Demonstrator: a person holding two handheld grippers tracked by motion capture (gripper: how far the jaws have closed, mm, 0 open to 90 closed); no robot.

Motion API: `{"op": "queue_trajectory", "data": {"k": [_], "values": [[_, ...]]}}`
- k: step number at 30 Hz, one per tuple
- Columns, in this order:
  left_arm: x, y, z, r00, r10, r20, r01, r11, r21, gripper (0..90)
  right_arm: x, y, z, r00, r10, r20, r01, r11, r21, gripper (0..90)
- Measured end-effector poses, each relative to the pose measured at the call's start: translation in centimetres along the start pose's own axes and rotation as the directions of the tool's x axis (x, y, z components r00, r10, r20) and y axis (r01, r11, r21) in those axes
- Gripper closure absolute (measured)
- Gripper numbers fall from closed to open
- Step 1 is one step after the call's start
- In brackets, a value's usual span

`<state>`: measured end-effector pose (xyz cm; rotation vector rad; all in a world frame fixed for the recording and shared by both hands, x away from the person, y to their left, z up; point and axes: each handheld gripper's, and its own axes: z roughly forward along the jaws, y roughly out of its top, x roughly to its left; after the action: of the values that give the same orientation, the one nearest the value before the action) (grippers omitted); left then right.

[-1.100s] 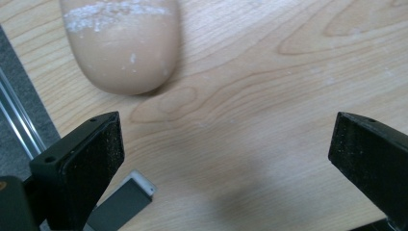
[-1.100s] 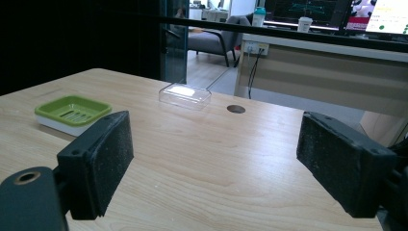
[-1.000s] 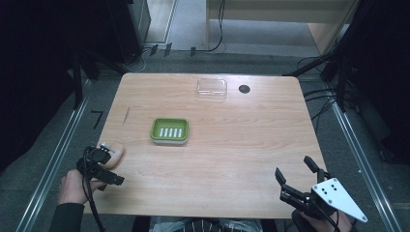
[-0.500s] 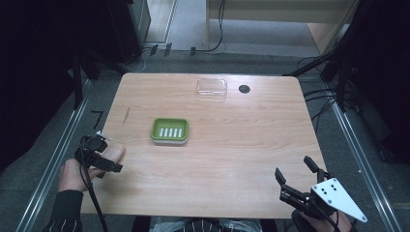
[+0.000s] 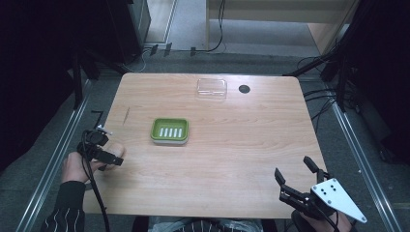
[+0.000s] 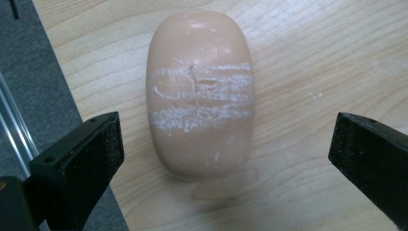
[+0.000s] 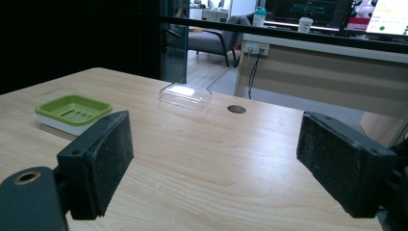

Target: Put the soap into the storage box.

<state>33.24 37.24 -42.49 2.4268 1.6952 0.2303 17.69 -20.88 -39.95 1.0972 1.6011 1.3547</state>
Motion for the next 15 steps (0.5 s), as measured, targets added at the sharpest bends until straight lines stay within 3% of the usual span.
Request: {"op": "queue_trajectory", "data": {"k": [15], "values": [[0.5,1.9,1.7,0.9997,0.005,-0.023,-0.004,0.9996,0.027,0.0,-0.1,-0.1,-0.2,1.0000,0.002,0.009,-0.002,1.000,0.001,13.2]]}}
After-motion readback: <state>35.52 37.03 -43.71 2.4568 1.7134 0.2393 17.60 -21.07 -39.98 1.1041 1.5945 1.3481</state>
